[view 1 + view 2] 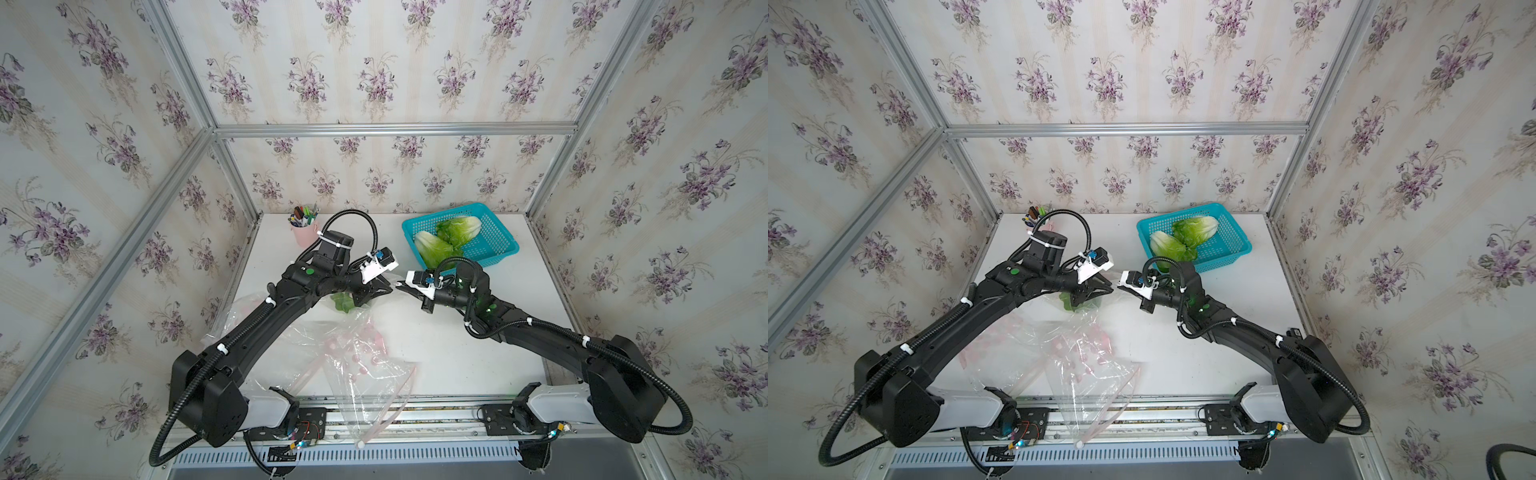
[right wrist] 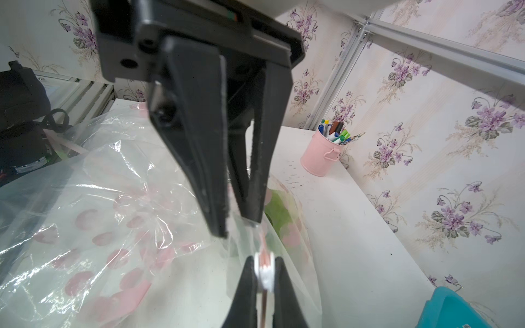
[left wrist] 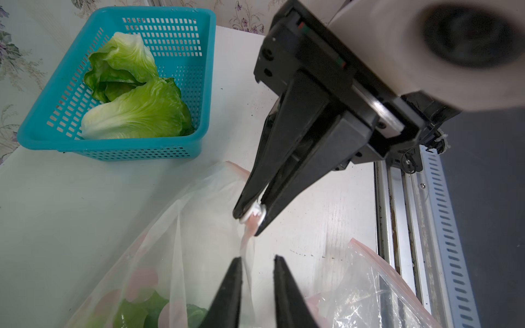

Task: Open the zip-top bag and take out the chinese cabbages
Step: Unzip the zipper on the zipper food storage bag.

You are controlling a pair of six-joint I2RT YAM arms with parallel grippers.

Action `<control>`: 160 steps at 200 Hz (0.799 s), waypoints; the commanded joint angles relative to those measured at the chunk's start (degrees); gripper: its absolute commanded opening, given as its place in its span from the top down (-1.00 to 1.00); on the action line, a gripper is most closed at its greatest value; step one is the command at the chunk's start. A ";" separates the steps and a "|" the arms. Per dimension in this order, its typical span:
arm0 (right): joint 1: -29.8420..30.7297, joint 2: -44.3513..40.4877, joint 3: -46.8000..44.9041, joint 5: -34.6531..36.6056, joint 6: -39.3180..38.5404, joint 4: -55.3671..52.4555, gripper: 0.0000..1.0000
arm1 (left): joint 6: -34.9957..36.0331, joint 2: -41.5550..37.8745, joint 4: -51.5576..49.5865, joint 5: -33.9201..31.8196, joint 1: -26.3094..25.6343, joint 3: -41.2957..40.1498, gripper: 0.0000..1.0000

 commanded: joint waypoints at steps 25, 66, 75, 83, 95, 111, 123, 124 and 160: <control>0.02 -0.09 0.84 -1.29 0.38 0.92 1.00 | 2.32 0.92 0.59 0.01 -2.08 0.20 -0.95; 0.02 -0.44 0.97 -1.63 0.56 0.69 1.00 | 2.97 2.91 -0.88 0.18 -2.18 2.77 -0.04; 0.06 -0.57 0.99 -1.50 0.48 0.43 1.00 | 2.79 4.70 -0.91 -0.59 -2.18 3.18 0.48; 0.02 -0.68 0.94 -1.39 0.26 0.22 1.00 | 2.91 4.75 -0.90 -1.11 -2.17 3.36 0.56; 0.06 -0.88 0.76 -1.12 -0.04 -0.06 1.00 | 3.22 4.49 -0.94 -1.29 -2.15 3.49 0.58; 0.03 -1.05 0.70 -0.86 -0.40 -0.36 1.00 | 3.60 4.24 -0.99 -1.26 -2.10 3.55 0.65; 0.04 -1.06 0.67 -0.77 -0.50 -0.37 1.00 | 3.81 4.32 -1.20 -1.24 -2.17 3.53 0.73; 0.03 -1.06 0.67 -0.77 -0.50 -0.42 1.00 | 3.83 4.36 -1.25 -1.24 -2.18 3.59 0.74; 0.02 -0.97 1.06 -0.76 -1.07 -1.21 1.00 | 4.78 5.09 -2.76 -2.50 -2.17 3.99 1.00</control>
